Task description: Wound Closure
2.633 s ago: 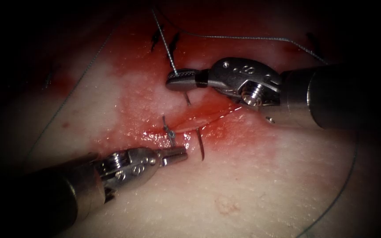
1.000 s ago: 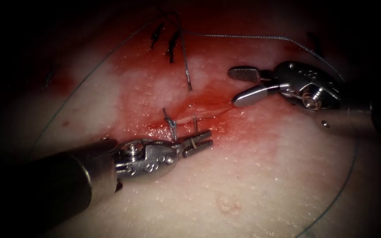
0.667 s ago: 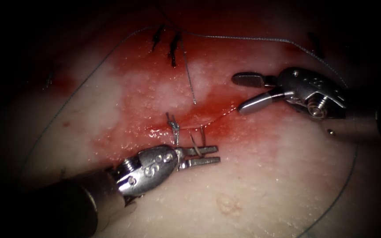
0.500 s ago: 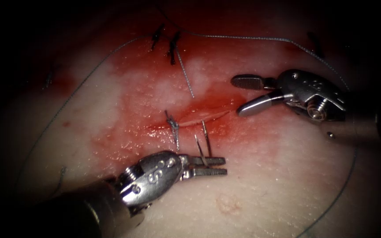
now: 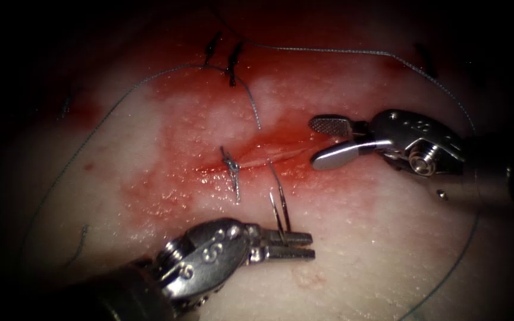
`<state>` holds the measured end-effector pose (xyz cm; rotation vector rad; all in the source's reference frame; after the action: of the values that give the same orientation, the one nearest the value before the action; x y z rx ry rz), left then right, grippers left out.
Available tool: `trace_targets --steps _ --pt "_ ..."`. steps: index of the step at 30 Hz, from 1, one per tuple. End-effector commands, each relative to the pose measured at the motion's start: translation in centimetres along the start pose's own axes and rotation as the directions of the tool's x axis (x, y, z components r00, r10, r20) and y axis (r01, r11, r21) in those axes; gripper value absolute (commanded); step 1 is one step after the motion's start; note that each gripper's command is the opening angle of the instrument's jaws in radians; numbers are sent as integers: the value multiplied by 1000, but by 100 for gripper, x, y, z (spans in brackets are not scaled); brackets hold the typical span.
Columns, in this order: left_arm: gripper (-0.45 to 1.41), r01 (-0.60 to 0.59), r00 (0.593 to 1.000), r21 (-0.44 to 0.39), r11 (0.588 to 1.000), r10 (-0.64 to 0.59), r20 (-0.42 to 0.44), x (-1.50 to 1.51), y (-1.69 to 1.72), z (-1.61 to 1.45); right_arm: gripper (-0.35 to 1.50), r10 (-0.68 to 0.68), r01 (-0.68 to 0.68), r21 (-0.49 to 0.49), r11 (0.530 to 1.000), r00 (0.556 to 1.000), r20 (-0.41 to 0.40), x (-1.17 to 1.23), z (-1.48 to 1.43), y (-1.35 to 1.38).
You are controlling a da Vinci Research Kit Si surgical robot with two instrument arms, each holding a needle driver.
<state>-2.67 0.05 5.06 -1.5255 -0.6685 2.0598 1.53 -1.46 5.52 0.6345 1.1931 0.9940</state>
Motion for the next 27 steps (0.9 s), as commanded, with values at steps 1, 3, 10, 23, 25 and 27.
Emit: trace_targets --steps 1,3,10,23,25,27 --pt "-45 -125 992 45 991 124 16 4 -1 3 123 75 -75 7 997 997 1 -6 10 -3" --pt "-45 -184 983 64 981 183 29 8 -1 1 125 105 -105 9 994 995 2 -6 9 -4" --pt "-45 -560 828 200 804 538 160 48 -9 -14 130 271 -271 13 963 963 7 -3 8 -5" --pt "-45 -758 648 325 565 708 279 99 -13 -40 111 365 -364 42 930 931 -10 15 -7 -13" --pt "-45 -762 643 333 556 712 283 101 -12 -41 111 365 -365 42 930 931 -10 15 -7 -14" --pt "-45 -775 626 340 533 721 297 105 -11 -43 111 378 -378 43 925 926 -9 16 -8 -15"
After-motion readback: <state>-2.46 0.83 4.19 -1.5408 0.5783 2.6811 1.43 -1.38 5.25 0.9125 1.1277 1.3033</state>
